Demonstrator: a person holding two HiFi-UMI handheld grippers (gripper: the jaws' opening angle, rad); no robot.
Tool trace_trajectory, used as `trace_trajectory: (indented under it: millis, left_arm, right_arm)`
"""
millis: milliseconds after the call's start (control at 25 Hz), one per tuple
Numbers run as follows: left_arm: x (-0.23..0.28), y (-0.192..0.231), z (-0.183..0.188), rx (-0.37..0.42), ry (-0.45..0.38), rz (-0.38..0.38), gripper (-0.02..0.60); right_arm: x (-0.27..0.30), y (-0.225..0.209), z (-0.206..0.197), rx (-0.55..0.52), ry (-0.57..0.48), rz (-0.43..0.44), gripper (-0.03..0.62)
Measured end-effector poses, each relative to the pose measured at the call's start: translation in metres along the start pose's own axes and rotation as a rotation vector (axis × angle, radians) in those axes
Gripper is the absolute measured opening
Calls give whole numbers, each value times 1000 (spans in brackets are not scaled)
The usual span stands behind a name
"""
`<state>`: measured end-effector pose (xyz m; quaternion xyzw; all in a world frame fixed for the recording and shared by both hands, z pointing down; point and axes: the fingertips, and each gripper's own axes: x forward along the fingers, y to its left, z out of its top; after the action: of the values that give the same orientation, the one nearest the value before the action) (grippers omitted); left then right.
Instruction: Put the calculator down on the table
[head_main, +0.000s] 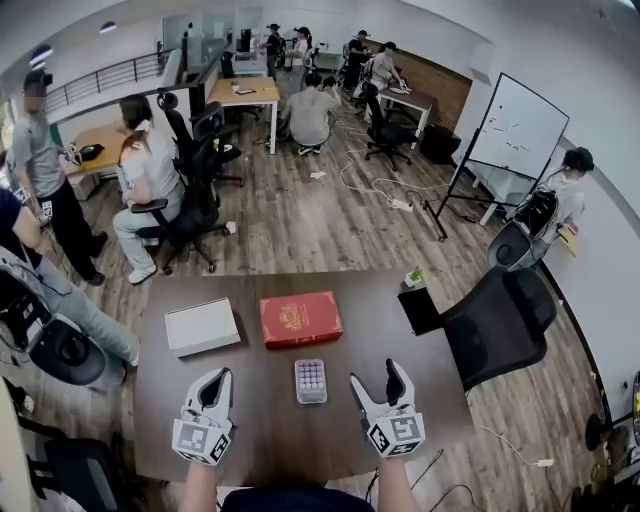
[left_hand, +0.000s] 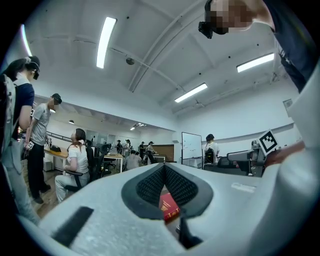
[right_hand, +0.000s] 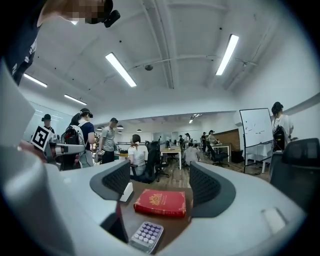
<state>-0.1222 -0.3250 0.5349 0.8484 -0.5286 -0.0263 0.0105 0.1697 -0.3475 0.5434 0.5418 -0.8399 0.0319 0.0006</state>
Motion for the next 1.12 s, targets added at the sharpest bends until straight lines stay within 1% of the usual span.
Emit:
trace_trajectory:
  millis: [120, 280, 320, 360, 480, 800, 960, 1120]
  left_arm:
    - [1, -2, -2, -7, 6, -2, -5]
    - [2, -5, 0, -1, 6, -13, -5]
    - [2, -5, 0, -4, 5, -14, -5]
    - [2, -5, 0, -7, 4, -14, -5]
    - [1, -7, 0, -10, 2, -14, -5]
    - [-5, -4, 2, -13, -1, -6, -5]
    - [-7, -6, 2, 5, 8, -7, -5]
    - [-7, -6, 2, -3, 10, -8, -5]
  right_arm:
    - [-3, -5, 6, 1, -16, -25, 351]
    - [-7, -9, 13, -42, -33, -85, 219]
    - [-8, -10, 14, -53, -34, -99, 199]
    - [-10, -12, 15, -54, -39, -114, 166]
    - [-15, -19, 17, -29, -63, -143, 18]
    - [-19, -17, 18, -18, -70, -150, 12]
    - [-19, -19, 15, -33, -44, -164, 11]
    - [-18, -18, 14, -37, -31, -157, 11]
